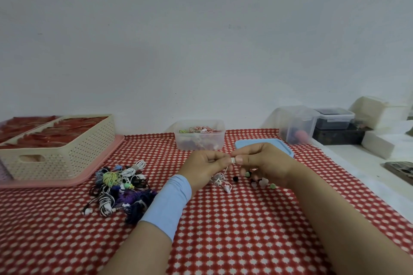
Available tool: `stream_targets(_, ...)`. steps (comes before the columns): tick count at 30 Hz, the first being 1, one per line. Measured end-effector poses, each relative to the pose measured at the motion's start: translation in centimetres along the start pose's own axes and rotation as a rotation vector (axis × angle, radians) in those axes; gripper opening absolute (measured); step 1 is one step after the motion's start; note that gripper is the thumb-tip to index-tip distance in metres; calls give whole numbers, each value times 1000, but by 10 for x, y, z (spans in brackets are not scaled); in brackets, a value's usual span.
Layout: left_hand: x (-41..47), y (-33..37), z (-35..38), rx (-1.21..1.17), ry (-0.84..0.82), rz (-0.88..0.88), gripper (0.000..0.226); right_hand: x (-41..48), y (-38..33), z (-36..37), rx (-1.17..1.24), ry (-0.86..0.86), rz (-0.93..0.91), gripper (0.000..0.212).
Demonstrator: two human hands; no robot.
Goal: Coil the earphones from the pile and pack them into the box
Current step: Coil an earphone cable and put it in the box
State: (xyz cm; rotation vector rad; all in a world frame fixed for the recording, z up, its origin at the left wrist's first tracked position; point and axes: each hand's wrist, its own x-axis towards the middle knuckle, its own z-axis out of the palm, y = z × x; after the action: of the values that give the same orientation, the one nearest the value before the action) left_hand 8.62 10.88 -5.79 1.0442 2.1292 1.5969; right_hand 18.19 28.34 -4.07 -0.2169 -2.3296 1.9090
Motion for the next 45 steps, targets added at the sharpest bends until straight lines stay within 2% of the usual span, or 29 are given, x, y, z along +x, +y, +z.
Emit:
stream_targets(4,2,2,2,5,44,0,11,-4,-8,-9,-58,47,-17,19)
stream_targets(7,5,-3,2,67,97,-1,5,-3,-6,-22,-319,292,-54,12)
stream_targets(9,7,-7,3,95,105,-7,7,0,0,-32,-463,397,-65,9)
stream_targets(12,9,-9,4,128,111,9,11,4,9,-42,-571,398,-27,8)
stream_targets(17,10,-13,-2,203,114,71,36,2,12,-51,-708,336,43,12)
stream_targets(25,10,-15,-3,256,166,43,26,2,14,-56,-850,371,135,16)
stream_targets(29,11,-15,-4,300,201,25,22,6,18,-51,-924,325,201,19)
stream_targets(32,10,-15,-6,366,200,6,24,7,18,-47,-933,336,199,9)
stream_targets(36,12,-17,-10,463,169,-27,26,9,16,-39,-822,442,59,14)
stream_targets(40,9,-17,-11,650,121,-52,35,11,8,-18,-582,329,-60,15)
stream_targets(43,7,-10,-9,749,152,102,31,10,5,-6,-492,244,-85,12)
stream_targets(45,5,-2,-5,757,115,213,24,9,4,-4,-443,225,-89,10)
